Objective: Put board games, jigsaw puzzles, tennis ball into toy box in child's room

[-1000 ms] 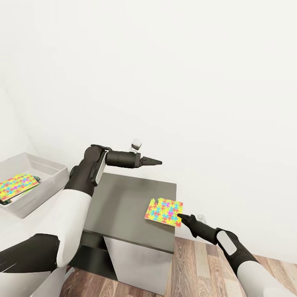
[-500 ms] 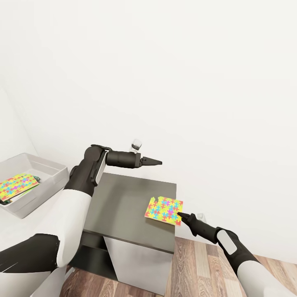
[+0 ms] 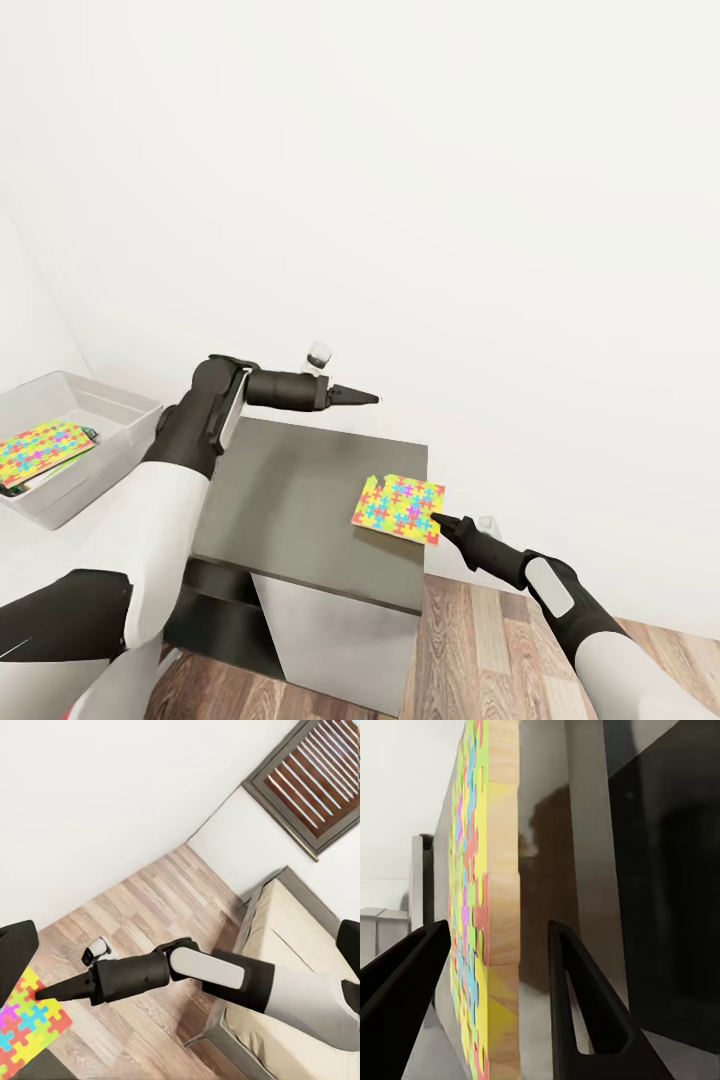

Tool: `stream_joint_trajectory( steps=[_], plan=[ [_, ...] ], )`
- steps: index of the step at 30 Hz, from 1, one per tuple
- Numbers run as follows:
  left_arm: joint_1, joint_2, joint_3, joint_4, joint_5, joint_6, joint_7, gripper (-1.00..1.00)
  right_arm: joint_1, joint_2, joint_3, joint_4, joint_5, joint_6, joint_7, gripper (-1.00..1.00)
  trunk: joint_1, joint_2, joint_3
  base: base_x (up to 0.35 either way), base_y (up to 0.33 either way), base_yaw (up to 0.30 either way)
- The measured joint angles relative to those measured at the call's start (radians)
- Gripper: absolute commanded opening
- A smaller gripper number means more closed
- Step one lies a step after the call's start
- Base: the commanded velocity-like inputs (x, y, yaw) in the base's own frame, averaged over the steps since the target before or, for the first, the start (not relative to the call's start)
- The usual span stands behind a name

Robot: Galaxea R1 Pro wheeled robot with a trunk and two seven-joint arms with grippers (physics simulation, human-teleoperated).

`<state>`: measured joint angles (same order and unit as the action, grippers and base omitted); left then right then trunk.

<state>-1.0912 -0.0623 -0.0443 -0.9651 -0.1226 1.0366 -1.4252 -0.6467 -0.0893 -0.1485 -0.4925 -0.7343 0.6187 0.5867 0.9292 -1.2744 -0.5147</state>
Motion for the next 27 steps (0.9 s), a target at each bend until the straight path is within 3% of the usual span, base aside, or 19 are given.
stream_joint_trajectory(
  steps=[7, 17, 27],
  plan=[
    [0.003, 0.023, 0.019, 0.001, 0.001, 0.000, 0.000, 1.00, 0.000, 0.000, 0.001, -0.001, 0.003, -0.011, 0.046, -1.00, 0.000, 0.000, 0.000, 0.000, 0.000, 0.000],
    [0.003, 0.023, 0.027, 0.001, 0.003, 0.000, -0.001, 1.00, 0.007, -0.004, 0.000, -0.028, 0.006, -0.010, 0.141, -1.00, 0.000, 0.000, 0.000, 0.000, 0.000, 0.000],
    [0.007, 0.024, 0.029, 0.001, 0.003, 0.000, 0.000, 1.00, 0.023, -0.014, -0.005, -0.103, 0.008, -0.005, 0.155, -1.00, 0.000, 0.000, 0.005, 0.000, 0.000, 0.000]
  ],
)
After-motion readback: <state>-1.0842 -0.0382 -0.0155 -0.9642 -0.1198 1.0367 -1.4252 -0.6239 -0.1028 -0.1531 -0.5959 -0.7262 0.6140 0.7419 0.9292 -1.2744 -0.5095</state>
